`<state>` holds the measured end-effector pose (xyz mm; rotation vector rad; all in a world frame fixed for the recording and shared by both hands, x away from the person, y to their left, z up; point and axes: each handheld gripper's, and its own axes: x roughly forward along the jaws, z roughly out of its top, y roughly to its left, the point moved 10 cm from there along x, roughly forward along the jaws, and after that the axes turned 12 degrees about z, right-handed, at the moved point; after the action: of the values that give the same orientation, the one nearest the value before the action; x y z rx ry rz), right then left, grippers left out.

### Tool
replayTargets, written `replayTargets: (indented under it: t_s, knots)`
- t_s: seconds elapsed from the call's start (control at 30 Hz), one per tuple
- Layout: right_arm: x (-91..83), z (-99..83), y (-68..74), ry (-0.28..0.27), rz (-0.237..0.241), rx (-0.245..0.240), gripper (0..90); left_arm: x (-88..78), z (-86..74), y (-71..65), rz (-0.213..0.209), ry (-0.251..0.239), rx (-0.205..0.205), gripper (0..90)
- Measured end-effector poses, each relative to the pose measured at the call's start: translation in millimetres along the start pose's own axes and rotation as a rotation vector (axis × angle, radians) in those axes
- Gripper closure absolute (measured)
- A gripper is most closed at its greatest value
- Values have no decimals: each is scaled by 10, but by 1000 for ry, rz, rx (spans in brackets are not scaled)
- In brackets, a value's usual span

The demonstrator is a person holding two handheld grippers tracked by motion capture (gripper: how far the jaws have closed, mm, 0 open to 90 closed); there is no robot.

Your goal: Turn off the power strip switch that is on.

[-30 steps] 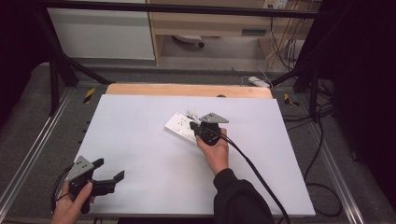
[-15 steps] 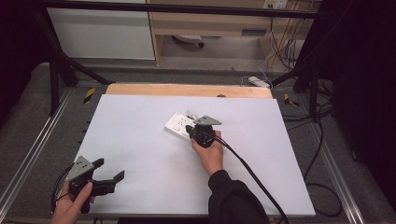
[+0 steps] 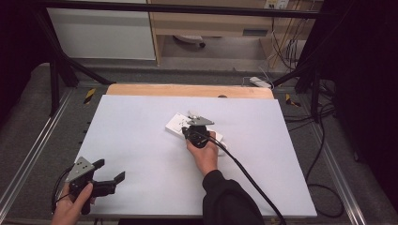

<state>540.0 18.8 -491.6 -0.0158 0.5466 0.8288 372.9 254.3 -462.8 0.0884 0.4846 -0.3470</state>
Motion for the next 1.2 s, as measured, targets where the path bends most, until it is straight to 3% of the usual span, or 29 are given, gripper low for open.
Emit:
replayTargets:
  t_s: [0.37,1.2]
  knots:
    - [43,-42,-42,12,-11,27,900,2,2,-1,0,0,1,52]
    - [52,-42,-45,7,-22,4,900,2,-1,-7,-1,1,5,52]
